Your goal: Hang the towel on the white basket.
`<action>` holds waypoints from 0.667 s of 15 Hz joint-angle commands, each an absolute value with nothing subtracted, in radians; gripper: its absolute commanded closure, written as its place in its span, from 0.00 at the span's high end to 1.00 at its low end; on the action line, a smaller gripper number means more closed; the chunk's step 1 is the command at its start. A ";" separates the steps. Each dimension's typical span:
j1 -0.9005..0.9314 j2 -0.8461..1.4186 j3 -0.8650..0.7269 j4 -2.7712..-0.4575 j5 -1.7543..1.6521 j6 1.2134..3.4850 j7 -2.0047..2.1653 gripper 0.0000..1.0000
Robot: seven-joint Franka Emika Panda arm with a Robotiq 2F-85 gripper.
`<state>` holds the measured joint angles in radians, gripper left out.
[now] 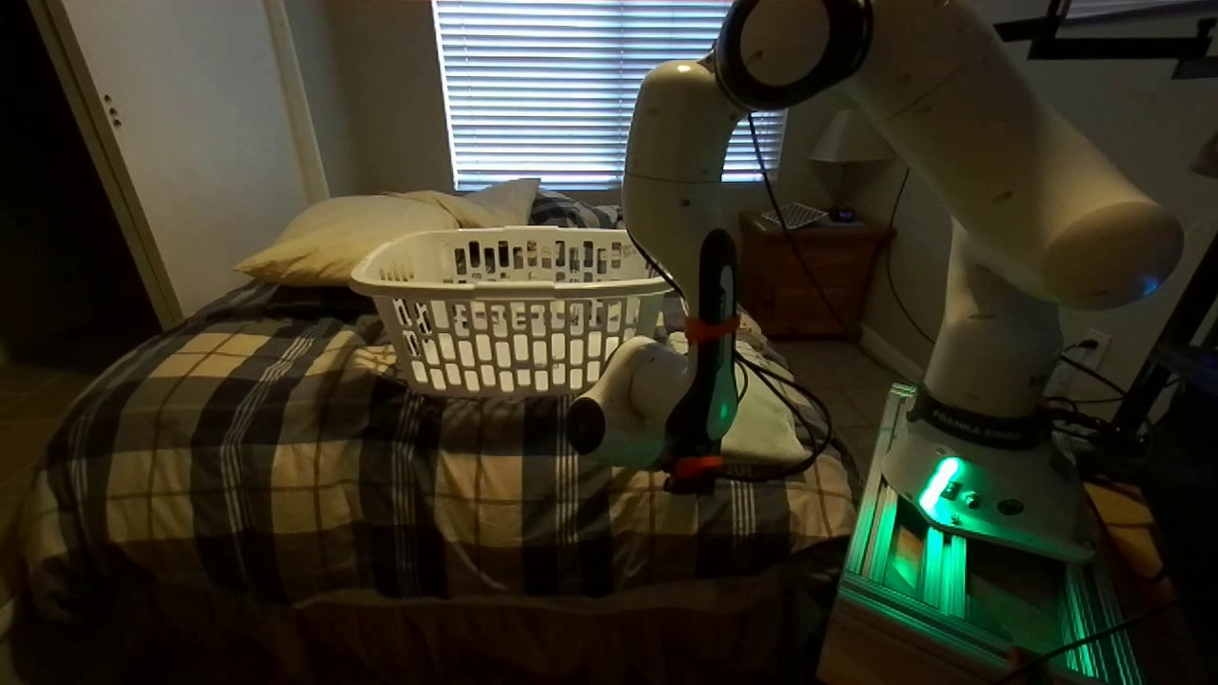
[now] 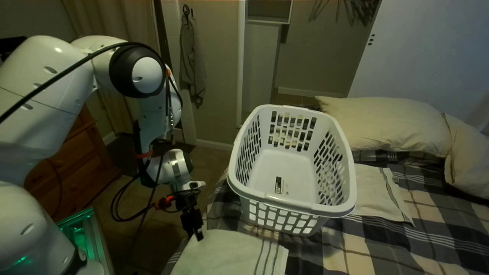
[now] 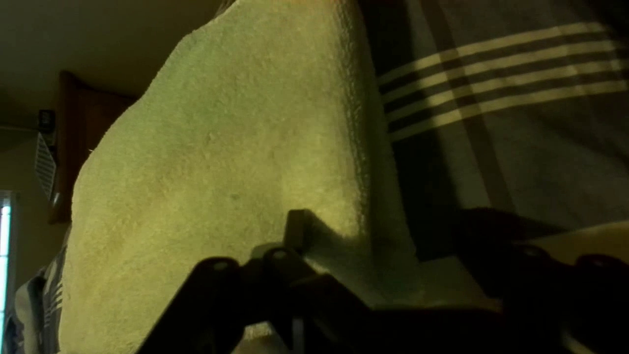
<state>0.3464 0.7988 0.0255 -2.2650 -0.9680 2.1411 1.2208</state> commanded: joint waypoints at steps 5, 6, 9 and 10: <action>0.337 0.803 0.029 -2.266 -0.998 2.087 1.225 0.21; 0.338 0.794 0.029 -2.272 -0.999 2.082 1.228 0.15; 0.336 0.756 0.033 -2.302 -1.000 2.070 1.243 0.00; 0.337 0.739 0.035 -2.315 -1.002 2.069 1.247 0.00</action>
